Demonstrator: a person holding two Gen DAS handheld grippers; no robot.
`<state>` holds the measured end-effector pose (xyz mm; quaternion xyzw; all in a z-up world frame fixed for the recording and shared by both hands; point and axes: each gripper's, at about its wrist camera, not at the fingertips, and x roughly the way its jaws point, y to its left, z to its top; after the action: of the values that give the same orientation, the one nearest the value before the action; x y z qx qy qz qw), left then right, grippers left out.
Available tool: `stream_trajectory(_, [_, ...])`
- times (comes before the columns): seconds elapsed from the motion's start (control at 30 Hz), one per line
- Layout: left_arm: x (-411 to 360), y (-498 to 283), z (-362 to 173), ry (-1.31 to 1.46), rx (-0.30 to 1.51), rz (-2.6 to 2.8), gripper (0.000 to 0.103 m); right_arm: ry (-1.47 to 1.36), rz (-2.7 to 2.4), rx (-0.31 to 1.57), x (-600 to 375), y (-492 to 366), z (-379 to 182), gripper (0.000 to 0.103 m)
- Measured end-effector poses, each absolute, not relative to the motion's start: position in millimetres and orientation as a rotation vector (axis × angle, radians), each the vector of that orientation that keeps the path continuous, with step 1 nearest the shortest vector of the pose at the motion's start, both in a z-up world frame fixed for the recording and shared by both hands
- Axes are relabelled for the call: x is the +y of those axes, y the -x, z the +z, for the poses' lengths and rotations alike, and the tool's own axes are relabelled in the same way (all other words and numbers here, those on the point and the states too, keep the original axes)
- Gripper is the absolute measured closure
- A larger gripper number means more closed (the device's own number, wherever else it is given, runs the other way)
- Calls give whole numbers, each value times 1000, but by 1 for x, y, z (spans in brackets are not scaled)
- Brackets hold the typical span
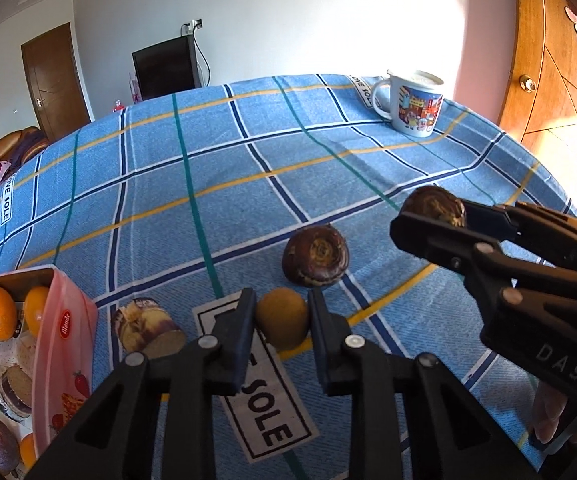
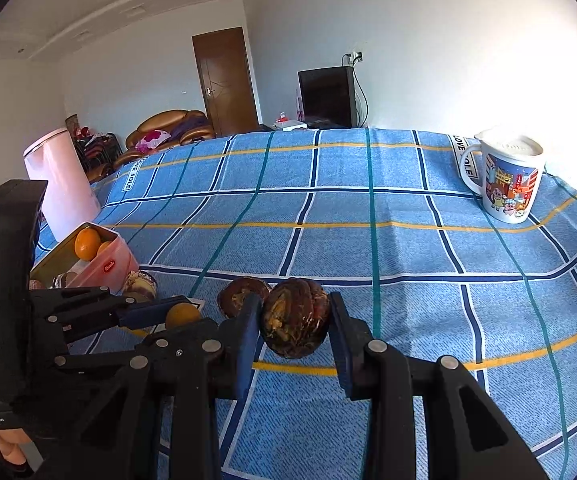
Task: Organize fruits
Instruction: 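Grasp the yellow round fruit with the left gripper while the right grasps a brown round pastry, then carry the yellow fruit and brown pastry over the tin box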
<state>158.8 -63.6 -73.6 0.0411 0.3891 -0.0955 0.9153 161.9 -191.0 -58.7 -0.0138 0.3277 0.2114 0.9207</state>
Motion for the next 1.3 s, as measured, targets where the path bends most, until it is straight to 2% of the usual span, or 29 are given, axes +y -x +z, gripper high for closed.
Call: stream_trajectory(1.3, [-41,-116,-42,-19,502,-130,75,35,456,463,-196,-128,-39,68])
